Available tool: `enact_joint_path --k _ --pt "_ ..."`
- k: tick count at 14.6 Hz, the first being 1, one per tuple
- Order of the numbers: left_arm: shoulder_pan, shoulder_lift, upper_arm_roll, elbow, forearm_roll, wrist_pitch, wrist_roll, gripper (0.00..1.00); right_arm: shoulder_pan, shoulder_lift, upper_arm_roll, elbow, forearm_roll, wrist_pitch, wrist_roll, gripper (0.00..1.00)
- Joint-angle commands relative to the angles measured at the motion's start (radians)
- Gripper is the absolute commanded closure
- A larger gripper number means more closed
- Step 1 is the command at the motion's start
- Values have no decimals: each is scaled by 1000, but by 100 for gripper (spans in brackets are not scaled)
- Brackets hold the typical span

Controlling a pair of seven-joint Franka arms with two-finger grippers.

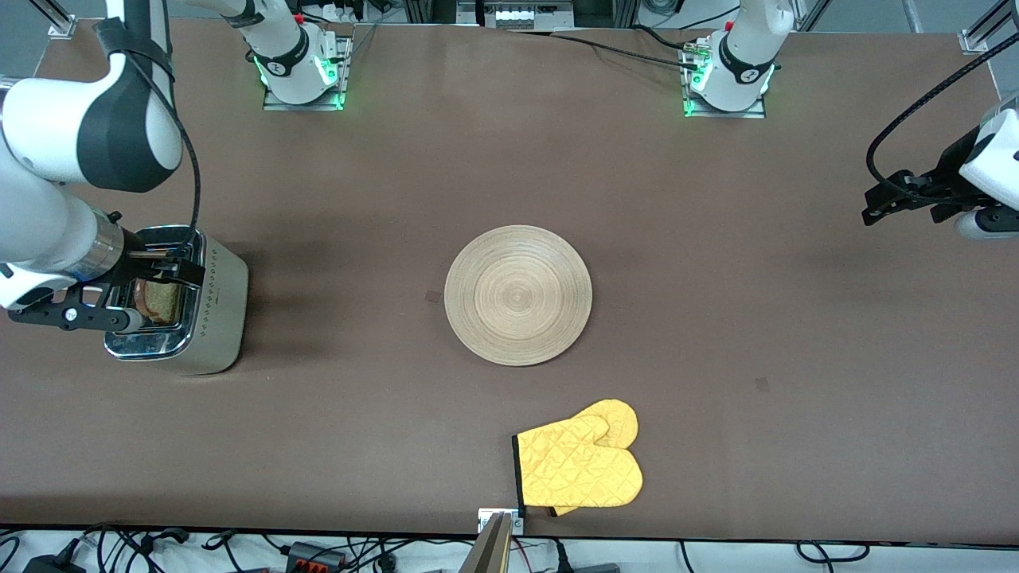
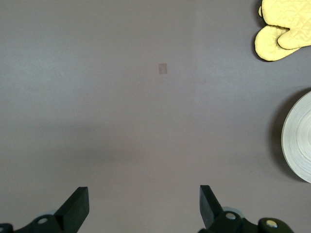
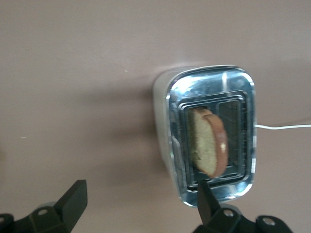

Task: Move plate and put bread in toaster
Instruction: 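Lower the bread into the toaster slot with the right gripper, then open the right gripper and raise it away from the toaster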

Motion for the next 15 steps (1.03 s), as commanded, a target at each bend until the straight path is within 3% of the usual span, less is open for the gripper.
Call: enact_joint_path --k 1,9,11,15 --pt "1 17 2 35 -4 -22 23 0 -8 -15 0 6 39 -23 4 0" --pt "1 17 2 35 -4 -24 23 0 -68 -15 0 79 78 -19 10 0" --pt "1 17 2 35 -4 -24 23 0 -121 -28 26 83 86 -18 8 0" --pt "1 17 2 35 -4 -24 23 0 -378 -83 289 86 77 -9 8 0"
